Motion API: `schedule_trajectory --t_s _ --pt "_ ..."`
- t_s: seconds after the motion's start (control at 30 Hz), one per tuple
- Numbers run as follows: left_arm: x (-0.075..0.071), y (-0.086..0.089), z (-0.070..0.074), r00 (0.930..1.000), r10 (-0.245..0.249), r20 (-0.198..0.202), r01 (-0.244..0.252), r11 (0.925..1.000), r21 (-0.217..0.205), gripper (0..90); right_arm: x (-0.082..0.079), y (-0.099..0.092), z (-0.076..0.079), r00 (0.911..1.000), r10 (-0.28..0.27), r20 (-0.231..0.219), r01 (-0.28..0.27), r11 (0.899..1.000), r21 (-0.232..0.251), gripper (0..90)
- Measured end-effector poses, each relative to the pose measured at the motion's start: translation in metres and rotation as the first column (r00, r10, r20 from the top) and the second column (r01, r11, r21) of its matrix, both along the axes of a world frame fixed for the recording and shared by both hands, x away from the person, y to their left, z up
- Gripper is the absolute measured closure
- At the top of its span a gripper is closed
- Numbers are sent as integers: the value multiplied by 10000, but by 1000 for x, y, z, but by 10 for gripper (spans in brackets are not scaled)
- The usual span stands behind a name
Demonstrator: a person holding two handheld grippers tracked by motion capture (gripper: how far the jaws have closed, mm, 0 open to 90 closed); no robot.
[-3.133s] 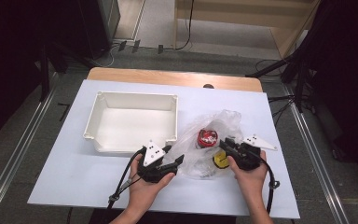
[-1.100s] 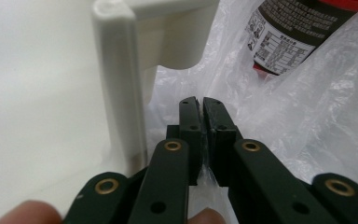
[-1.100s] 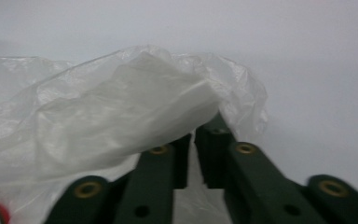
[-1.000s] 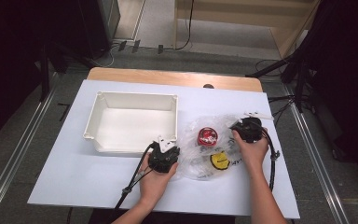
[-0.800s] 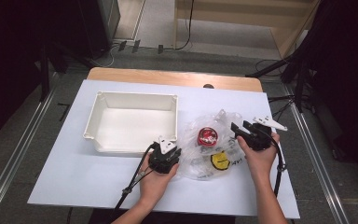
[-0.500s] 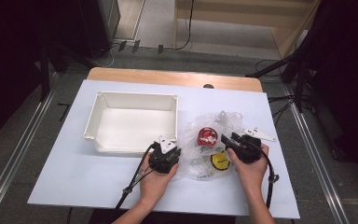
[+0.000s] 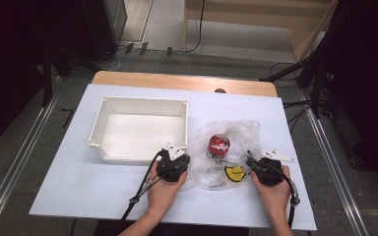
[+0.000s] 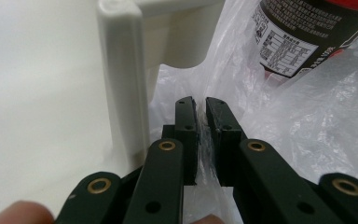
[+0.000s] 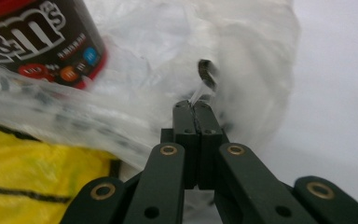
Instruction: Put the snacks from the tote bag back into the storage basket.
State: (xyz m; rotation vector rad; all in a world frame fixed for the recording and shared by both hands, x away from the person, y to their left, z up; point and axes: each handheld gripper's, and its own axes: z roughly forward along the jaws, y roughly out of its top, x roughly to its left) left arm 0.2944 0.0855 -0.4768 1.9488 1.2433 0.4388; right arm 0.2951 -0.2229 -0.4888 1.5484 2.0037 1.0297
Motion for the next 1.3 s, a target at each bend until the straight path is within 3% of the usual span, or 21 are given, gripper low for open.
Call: schedule_trajectory --t_s 0.07,0.17,0.27,0.4,0.47,0.57,0.63,0.7,0.83,0.9,1.13,1.3 --pt "0 0 0 10000 17 16 -17 10000 -13 845 -3 -4 0 9998 -169 58 169 9998 -127 900" --pt "0 0 0 10000 -9 56 9 10000 27 843 -8 -13 3 9994 -294 190 285 9986 448 883" --pt "-1 -1 0 9999 -5 101 4 9999 108 839 -18 -16 20 9955 -171 934 68 9939 1101 846" --pt "-2 -2 0 9997 -58 224 54 9999 155 827 -32 -6 48 9782 48 2078 -353 9890 1435 844" --pt "-2 -2 0 9997 -52 252 48 9999 156 822 -34 3 57 9713 355 2354 -755 9837 1633 835" --pt "-2 -2 0 9996 -77 255 73 9999 146 820 -31 21 57 9662 1072 2346 -1455 9775 1528 792" --pt "-2 -2 0 9996 -92 251 89 9999 135 817 -26 32 51 9645 1295 2302 -1647 9762 1410 716" --pt "-3 -2 0 9996 -77 268 73 9999 146 817 -20 40 43 9669 1323 2180 -1641 9772 1348 584" --pt "-3 -2 0 9995 -75 301 69 9998 181 817 -8 50 33 9766 1368 1657 -1620 9754 1493 451" --pt "-3 -2 0 9994 -105 322 99 9998 193 817 -4 54 28 9815 1256 1445 -1446 9811 1288 408" --pt "-3 -3 0 9993 -127 344 119 9996 242 818 10 69 17 9860 1351 978 -1483 9785 1431 272" --pt "-3 -3 0 9994 -147 329 137 9995 279 818 17 80 14 9884 1092 1051 -1220 9847 1244 223"
